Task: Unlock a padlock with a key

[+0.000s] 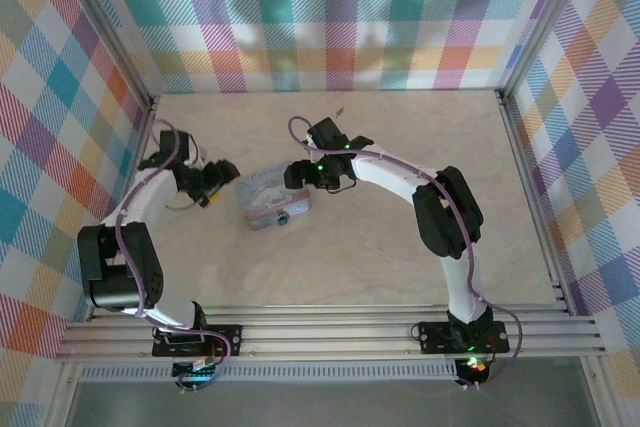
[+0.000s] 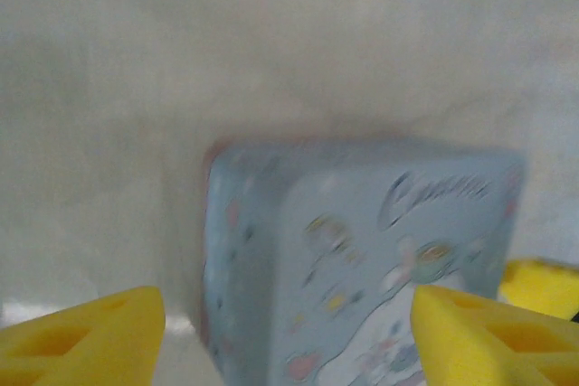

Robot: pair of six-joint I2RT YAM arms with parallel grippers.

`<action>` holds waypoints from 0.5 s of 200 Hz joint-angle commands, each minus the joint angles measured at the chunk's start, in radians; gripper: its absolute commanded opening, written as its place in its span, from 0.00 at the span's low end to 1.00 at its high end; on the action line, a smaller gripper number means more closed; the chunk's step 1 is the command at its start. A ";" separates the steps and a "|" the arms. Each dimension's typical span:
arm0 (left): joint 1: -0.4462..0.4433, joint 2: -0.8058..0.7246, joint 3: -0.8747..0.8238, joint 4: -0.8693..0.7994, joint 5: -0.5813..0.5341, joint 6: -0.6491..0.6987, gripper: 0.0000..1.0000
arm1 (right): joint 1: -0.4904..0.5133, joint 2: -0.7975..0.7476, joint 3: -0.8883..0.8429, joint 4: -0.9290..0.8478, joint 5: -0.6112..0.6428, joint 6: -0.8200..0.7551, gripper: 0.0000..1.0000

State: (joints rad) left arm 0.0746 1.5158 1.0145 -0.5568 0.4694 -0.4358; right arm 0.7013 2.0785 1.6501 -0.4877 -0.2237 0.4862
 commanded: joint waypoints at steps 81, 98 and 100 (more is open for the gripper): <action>-0.027 -0.024 -0.199 0.247 0.265 -0.091 0.57 | 0.006 0.002 0.003 0.007 -0.104 0.018 0.69; -0.040 -0.009 -0.185 0.250 0.263 -0.092 0.53 | 0.006 -0.006 -0.024 0.023 -0.105 0.024 0.67; -0.042 -0.007 -0.184 0.251 0.263 -0.090 0.53 | 0.004 -0.006 -0.027 0.027 -0.105 0.025 0.67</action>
State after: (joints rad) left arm 0.0544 1.4841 0.8032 -0.3382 0.6994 -0.5129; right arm 0.7013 2.0785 1.6489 -0.4854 -0.2951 0.4946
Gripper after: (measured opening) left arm 0.547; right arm 0.681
